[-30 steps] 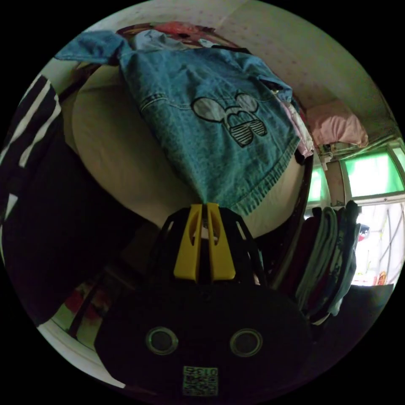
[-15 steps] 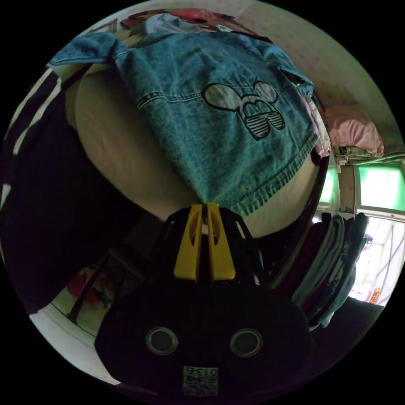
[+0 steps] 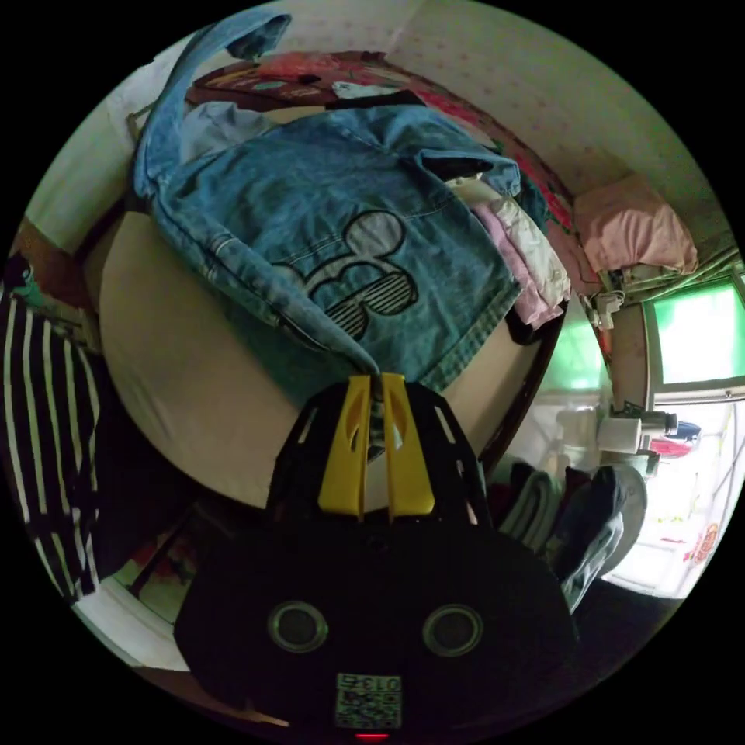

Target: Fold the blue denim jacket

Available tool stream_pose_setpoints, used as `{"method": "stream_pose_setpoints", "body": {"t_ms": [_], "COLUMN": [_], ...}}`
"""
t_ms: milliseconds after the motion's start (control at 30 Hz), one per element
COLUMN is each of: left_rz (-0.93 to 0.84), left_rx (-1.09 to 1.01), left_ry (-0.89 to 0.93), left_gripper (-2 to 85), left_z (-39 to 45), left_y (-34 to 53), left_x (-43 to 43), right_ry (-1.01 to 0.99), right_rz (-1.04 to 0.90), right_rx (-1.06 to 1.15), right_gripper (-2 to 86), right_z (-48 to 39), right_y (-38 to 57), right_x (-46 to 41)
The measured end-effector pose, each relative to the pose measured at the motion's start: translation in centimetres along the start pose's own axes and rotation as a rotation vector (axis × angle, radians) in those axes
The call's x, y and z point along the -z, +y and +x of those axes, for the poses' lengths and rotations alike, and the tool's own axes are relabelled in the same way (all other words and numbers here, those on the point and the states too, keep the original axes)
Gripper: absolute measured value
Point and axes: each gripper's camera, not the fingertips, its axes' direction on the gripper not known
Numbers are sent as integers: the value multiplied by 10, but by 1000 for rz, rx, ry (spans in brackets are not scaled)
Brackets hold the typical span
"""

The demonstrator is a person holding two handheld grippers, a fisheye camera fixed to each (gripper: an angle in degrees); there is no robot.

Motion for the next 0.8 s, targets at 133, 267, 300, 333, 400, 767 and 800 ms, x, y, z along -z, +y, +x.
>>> {"method": "stream_pose_setpoints", "body": {"t_ms": [133, 267, 300, 333, 400, 767, 800], "left_rz": [-20, -61, -38, -30, -34, -455, -484], "left_rx": [232, 500, 519, 533, 544, 261, 251], "left_ry": [-172, -107, -104, -93, -18, -170, -168], "left_gripper": [64, 112, 133, 143, 157, 210, 187], "left_z": [-65, -92, -84, -80, -50, 63, 57], "left_y": [-14, 33, 47, 55, 79, 69, 65], "left_x": [-66, -102, -102, -101, -107, -233, -246], "right_ry": [-122, -421, -436, -432, -396, -502, -513], "right_rz": [-81, -41, -20, 24, 117, 83, 73], "right_rx": [-140, -374, -404, -473, -565, -609, -603], "right_gripper": [58, 73, 72, 74, 81, 125, 124], "right_z": [74, 137, 144, 154, 166, 172, 172], "right_y": [-38, -18, -10, 8, 38, 87, 85], "right_x": [-58, -93, -94, -92, -86, -118, -120]}}
